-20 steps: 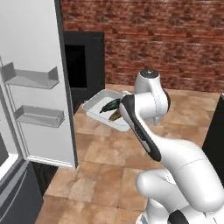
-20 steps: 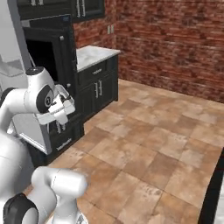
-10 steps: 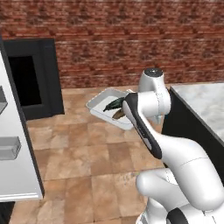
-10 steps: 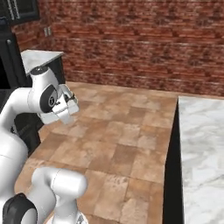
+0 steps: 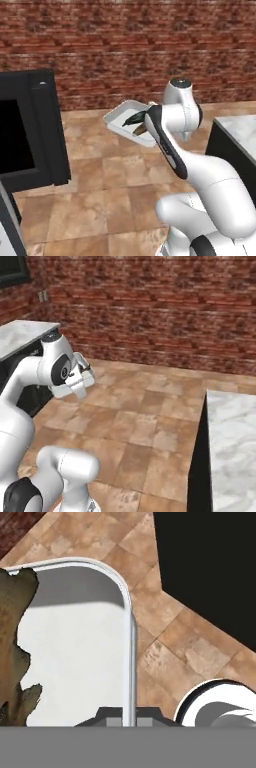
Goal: Place the tupperware containing the fish and eggplant meal in the microwave. Close the microwave door and press the start button to reheat the meal.
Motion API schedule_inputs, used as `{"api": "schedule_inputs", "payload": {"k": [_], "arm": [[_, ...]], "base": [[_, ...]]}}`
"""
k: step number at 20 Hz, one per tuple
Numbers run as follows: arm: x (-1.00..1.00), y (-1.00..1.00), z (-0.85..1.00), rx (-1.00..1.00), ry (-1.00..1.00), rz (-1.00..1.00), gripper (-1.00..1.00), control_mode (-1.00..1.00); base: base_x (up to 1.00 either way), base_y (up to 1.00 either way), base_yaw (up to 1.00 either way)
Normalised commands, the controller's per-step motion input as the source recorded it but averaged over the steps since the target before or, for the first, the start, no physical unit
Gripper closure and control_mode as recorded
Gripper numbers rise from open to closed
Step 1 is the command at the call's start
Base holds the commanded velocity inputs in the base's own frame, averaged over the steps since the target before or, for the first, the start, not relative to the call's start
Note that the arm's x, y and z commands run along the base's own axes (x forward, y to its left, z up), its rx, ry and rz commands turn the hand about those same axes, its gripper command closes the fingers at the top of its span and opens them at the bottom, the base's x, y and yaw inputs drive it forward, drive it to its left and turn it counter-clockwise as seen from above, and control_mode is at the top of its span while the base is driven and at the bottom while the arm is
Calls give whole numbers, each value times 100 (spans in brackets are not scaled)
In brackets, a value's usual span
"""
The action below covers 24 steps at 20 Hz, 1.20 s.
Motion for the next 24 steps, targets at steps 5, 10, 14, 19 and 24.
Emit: {"api": "schedule_inputs", "payload": {"k": [5, 10, 14, 19, 24], "arm": [[0, 0, 0, 0, 0, 0, 100, 100], [0, 0, 0, 0, 0, 0, 100, 100], [0, 0, 0, 0, 0, 0, 100, 100], [0, 0, 0, 0, 0, 0, 100, 100], [0, 0, 0, 0, 0, 0, 100, 100]], "base": [[83, 14, 49], [40, 3, 80], [39, 0, 82], [58, -25, 70], [46, -70, 53]]}}
